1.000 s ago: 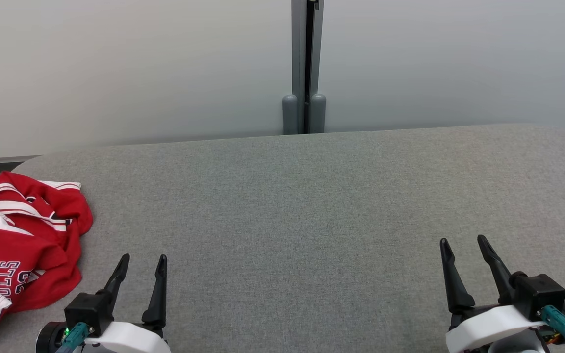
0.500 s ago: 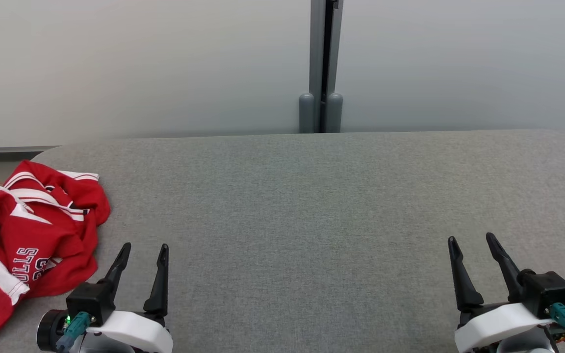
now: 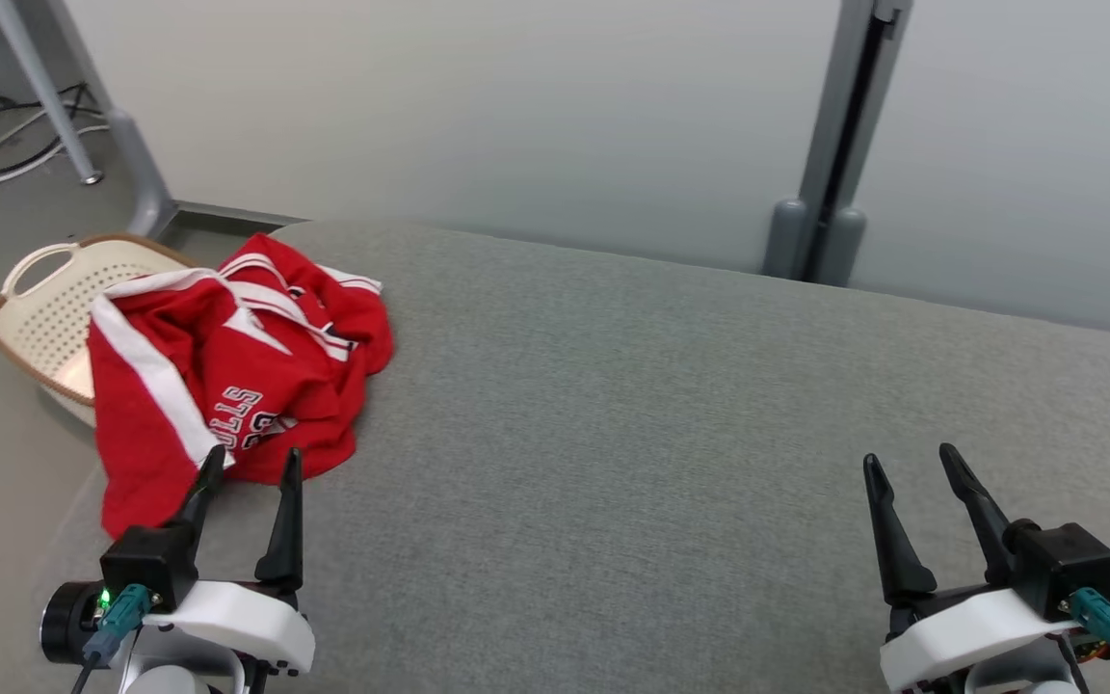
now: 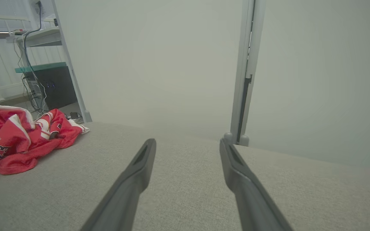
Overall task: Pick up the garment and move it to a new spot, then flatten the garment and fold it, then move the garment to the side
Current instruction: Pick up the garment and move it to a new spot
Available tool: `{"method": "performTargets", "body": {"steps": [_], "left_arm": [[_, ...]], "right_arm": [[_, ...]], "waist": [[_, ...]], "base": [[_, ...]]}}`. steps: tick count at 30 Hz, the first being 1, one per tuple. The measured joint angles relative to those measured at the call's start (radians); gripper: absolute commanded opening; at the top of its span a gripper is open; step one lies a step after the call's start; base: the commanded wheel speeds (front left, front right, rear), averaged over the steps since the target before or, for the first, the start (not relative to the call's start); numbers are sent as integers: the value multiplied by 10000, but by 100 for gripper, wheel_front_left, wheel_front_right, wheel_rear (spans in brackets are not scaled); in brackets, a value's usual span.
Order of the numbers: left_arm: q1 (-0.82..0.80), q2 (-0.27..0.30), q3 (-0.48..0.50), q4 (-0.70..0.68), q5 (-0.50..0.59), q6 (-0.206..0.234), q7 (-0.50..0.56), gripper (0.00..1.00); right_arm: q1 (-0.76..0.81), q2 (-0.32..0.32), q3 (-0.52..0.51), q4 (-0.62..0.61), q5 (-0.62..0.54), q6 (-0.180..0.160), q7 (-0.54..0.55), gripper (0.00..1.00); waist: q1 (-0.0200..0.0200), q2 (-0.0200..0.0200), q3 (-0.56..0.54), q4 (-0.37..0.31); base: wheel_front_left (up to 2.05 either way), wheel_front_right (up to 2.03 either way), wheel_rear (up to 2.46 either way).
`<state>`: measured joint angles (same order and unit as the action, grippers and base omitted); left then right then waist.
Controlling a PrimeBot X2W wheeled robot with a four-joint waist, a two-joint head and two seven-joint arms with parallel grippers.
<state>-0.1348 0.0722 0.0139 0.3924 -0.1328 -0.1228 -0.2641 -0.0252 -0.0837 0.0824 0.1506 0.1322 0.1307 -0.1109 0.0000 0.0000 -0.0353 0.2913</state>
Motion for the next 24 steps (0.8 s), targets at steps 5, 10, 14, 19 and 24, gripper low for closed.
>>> {"method": "performTargets", "body": {"steps": [5, 10, 14, 19, 24], "left_arm": [[-9, 105, 117, 67, 40, 2, 0, 100], [39, 146, 278, 88, -2, 2, 0, 100], [127, 132, 516, -98, -102, 27, -2, 100], [198, 98, 633, -155, -94, 69, 0, 100], [198, 36, 629, -186, -82, 88, 0, 100]], "right_arm": [[-12, 84, 384, -44, 94, 0, 56, 100], [-99, 142, 642, -79, 140, 0, 71, 100], [-371, 159, 844, -58, 151, 2, 119, 100], [-458, 111, 890, 46, 167, 2, 130, 100], [-479, 96, 851, 117, 167, 2, 127, 100]], "waist": [[1, 0, -39, 967], [1, 0, -74, 1800], [1, 0, 32, 2134], [0, 0, 132, 2203], [1, 0, 154, 2214]], "base": [[0, 0, 0], [0, 0, 0], [0, 0, 0], [0, 0, 0], [0, 0, 0]]}}
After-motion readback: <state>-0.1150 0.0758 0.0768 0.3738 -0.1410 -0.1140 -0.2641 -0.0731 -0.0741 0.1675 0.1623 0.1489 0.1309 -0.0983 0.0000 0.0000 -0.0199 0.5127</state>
